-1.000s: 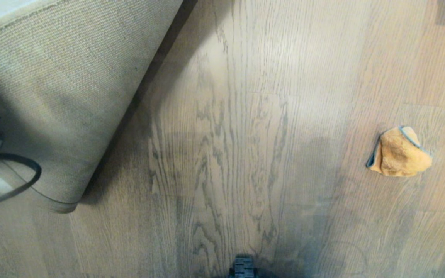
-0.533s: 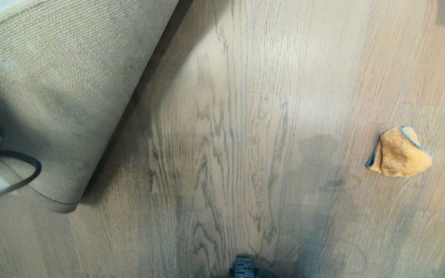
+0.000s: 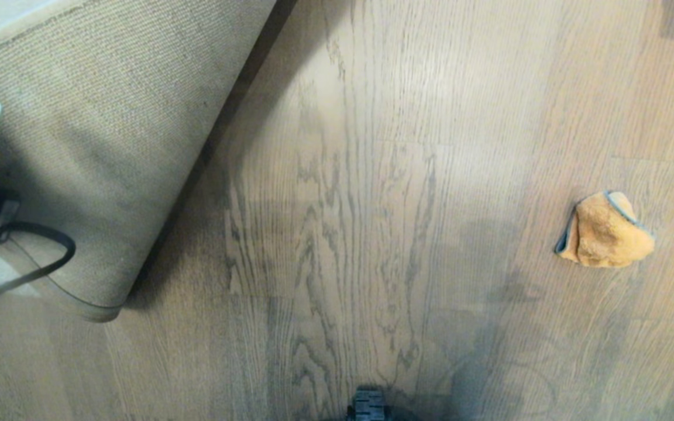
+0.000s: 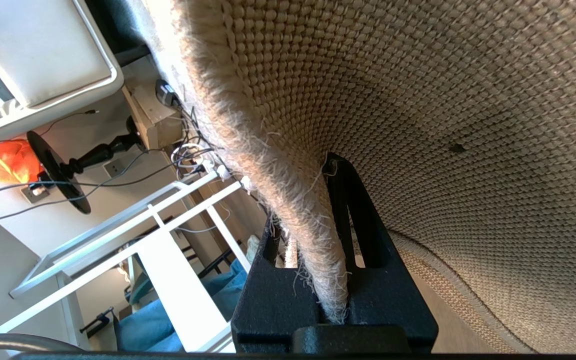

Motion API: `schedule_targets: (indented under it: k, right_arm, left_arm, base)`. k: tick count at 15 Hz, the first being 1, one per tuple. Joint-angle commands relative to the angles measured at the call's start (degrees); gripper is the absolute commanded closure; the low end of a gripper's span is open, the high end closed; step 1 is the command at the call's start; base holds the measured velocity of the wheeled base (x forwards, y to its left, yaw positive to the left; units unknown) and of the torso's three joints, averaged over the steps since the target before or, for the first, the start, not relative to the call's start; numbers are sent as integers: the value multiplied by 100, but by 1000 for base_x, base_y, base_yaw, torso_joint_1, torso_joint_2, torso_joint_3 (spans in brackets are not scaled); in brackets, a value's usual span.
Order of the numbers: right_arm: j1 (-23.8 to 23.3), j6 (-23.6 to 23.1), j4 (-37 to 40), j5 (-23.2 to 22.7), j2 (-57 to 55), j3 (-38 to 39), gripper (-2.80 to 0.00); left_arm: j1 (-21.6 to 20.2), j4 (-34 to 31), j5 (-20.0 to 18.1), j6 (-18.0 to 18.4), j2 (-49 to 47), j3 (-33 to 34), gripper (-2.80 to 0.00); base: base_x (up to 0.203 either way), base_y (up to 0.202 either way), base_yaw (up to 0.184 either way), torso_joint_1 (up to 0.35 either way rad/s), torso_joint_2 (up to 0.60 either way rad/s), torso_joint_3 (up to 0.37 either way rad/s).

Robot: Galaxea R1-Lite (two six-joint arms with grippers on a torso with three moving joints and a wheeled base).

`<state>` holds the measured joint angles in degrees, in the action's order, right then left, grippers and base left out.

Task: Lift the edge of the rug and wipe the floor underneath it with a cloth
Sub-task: Pick up the rag

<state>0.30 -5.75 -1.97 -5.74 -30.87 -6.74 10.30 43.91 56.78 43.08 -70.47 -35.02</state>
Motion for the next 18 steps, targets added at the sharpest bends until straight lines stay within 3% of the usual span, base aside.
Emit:
schedule_targets:
  k: [1,8,9,10,15,18]
  right_arm:
    - [1,-5,9,-122,-50,107,0]
    - [0,-5,-79,-244,-601,181,0]
    - [2,-5,-65,-265,-667,185,-189]
    - [-3,1,-74,-312,-721,196,-280]
    - [-4,22,-105,-394,-1055,195,-280]
    - [-4,21,-606,-568,-1522,193,-280]
  left_arm:
    - [-2,21,26,25,-50,-26,0]
    - [7,21,26,25,-98,-22,0]
    - [7,21,26,34,-98,-31,0]
    - [7,21,26,34,-124,-26,0]
    - [-2,21,17,51,-107,-13,0]
    - [1,13,17,60,-124,-4,0]
  base:
    - [0,0,0,0,0,0]
    - [0,0,0,0,0,0]
    - [0,0,0,0,0,0]
    - [0,0,0,0,0,0]
    - [0,0,0,0,0,0]
    - [0,0,0,0,0,0]
